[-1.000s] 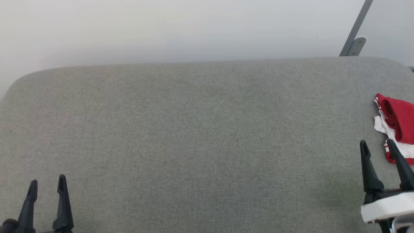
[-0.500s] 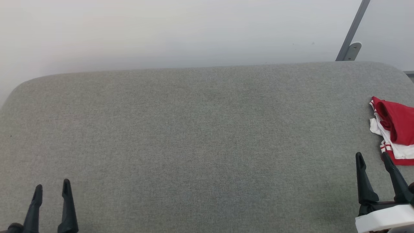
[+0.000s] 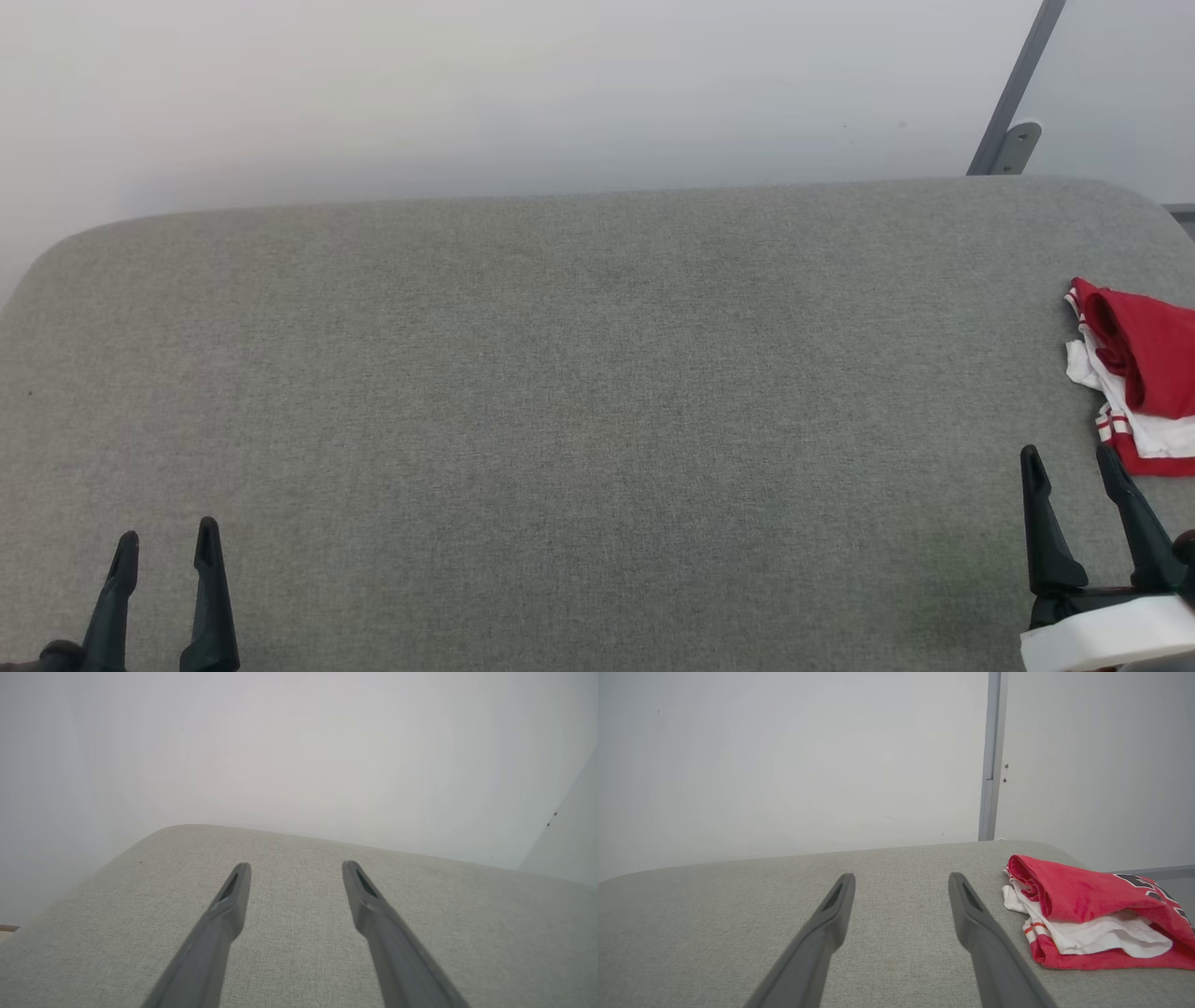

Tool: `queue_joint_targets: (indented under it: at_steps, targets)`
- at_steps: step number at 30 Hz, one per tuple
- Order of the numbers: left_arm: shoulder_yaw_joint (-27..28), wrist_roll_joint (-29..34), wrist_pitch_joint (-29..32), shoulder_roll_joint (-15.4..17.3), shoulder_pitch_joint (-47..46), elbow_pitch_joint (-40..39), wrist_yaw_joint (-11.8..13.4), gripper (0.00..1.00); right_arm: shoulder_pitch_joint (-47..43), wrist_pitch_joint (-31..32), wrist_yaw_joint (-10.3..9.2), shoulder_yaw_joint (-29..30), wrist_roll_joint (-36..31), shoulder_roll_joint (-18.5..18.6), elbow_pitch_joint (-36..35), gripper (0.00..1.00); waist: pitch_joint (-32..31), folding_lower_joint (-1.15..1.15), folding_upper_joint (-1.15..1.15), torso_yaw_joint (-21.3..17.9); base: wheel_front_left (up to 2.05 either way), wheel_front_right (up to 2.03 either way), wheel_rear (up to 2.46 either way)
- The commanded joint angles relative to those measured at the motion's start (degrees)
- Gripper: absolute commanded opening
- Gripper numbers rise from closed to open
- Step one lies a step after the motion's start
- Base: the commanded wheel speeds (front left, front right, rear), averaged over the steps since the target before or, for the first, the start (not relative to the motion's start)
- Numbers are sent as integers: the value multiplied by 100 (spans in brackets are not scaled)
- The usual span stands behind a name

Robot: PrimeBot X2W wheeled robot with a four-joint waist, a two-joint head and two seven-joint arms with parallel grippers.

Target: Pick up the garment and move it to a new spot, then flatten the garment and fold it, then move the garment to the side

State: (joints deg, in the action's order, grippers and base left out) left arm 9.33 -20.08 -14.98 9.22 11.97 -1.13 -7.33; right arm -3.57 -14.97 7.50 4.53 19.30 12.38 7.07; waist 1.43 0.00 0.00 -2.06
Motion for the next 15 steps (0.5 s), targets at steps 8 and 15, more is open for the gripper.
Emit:
queue_joint_targets:
  at_steps: [8, 15]
  targets:
    - [-44, 105, -26, 46, 78, 33, -19, 100, -61, -26, -2, -31, -5, -19, -14, 100, -37, 0, 0, 34, 0, 0, 0]
    - [-88, 157, -26, 60, 96, 75, -20, 100, -58, -27, -2, -75, 4, -26, 14, 100, -63, 0, 0, 80, 0, 0, 0]
